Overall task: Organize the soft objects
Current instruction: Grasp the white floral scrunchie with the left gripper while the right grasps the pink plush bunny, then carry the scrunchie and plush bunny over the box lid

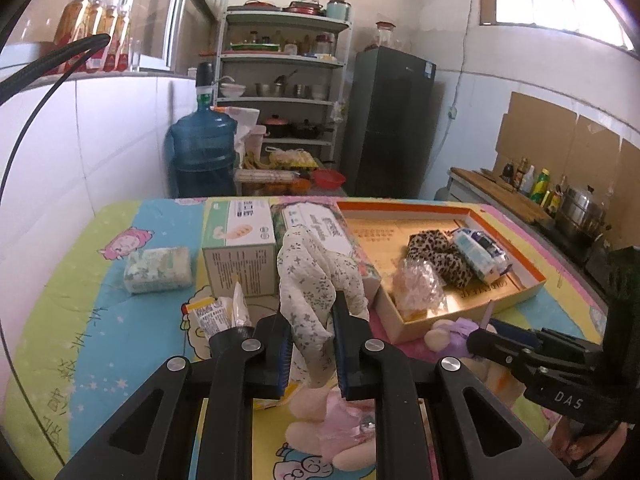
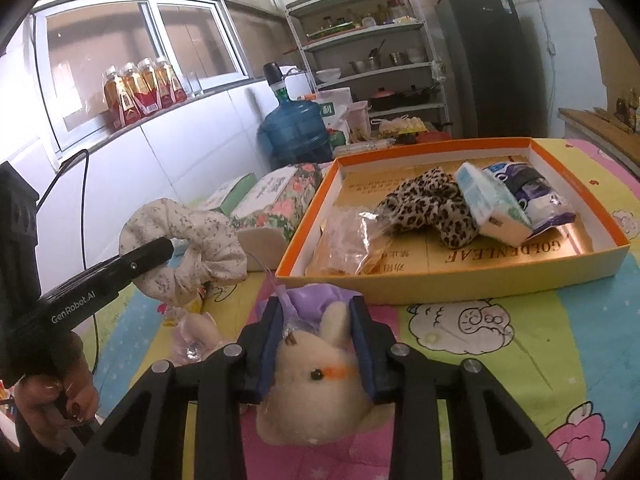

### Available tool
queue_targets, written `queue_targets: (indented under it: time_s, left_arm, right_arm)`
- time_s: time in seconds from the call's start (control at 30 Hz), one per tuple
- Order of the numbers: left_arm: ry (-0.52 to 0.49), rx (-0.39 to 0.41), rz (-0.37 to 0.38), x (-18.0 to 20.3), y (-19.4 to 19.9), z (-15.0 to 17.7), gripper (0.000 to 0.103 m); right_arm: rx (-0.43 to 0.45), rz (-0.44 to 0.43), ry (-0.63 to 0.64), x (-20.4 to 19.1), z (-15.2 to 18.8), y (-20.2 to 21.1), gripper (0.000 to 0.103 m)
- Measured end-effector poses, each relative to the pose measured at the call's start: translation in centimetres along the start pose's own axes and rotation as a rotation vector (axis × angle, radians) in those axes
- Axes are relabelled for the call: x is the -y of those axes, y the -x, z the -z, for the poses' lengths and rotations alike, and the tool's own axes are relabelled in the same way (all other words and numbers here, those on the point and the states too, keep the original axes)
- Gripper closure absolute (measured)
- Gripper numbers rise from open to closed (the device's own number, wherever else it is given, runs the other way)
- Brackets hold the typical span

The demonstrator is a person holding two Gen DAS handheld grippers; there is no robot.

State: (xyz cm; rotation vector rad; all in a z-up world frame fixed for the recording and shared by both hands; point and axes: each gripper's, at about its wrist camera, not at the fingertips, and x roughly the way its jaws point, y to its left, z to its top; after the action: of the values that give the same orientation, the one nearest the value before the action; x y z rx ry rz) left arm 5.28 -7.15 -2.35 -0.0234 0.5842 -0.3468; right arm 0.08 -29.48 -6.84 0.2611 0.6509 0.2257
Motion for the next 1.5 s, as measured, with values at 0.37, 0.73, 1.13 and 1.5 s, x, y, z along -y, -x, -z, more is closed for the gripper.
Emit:
queue_targets:
  time_s: [0.37, 0.73, 1.13, 1.5]
  left_arm:
    - [0.025, 0.100, -0.001, 2.3, 2.9, -2.2, 0.086]
    - [-0.046, 0.137, 0.041, 5.2, 3.5, -4.1, 0.086]
    - [-0.094, 0.122, 0.079, 7.8, 1.4, -6.4, 0.086]
    - [-0.084, 0.071, 0.122, 9.7, -1.9, -9.0, 0.086]
  right_arm:
    - [-0.002, 0.054, 0.031, 0.5, -1.4, 1.2, 0.069]
    - [0.075, 0.096, 0.026, 1.1, -3.4, 3.4, 0.069]
    - [0.196, 0.144, -0.007, 4.5, -6.6, 6.7, 0.069]
    - [0.232, 0.152, -0.027, 7.8, -8.7, 7.2, 0.069]
